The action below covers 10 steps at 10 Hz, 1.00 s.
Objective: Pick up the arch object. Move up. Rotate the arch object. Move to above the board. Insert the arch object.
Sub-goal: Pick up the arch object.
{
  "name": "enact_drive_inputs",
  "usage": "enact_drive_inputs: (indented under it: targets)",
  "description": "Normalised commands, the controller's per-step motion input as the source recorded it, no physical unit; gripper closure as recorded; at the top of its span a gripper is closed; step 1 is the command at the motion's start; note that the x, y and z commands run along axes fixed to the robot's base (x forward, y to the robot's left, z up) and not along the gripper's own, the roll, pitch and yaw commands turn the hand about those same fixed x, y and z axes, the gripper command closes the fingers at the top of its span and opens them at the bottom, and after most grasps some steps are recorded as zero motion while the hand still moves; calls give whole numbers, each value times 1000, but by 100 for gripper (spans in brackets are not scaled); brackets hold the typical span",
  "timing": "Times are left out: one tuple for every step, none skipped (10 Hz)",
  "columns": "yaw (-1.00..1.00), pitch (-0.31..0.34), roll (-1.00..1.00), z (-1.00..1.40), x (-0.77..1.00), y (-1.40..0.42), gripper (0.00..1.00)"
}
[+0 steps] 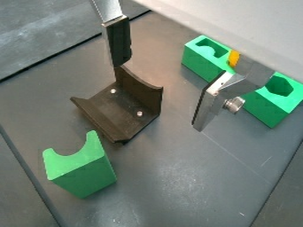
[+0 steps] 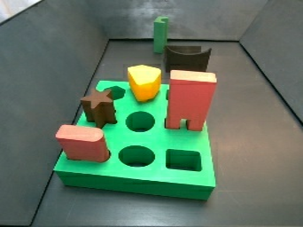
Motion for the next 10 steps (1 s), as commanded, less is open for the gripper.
enact_drive_inputs:
  targets:
    - [-74,66,0,0,151,0,0]
    - [-617,19,-27,-194,217,234,0]
    - [-666,107,0,-389,351,311,0]
    - [-506,151,0,-526,434,437,0]
    - [-351,167,0,-571,426,554,0]
    - [-240,161,-31,-577,409,637,0]
    - [-211,140,-81,-540,434,626,0]
    - [-209,130,-124,-517,426,600,0]
    - [-289,29,-257,-614,197,497,0]
    - [-349,-64,-213,-717,-149,180,0]
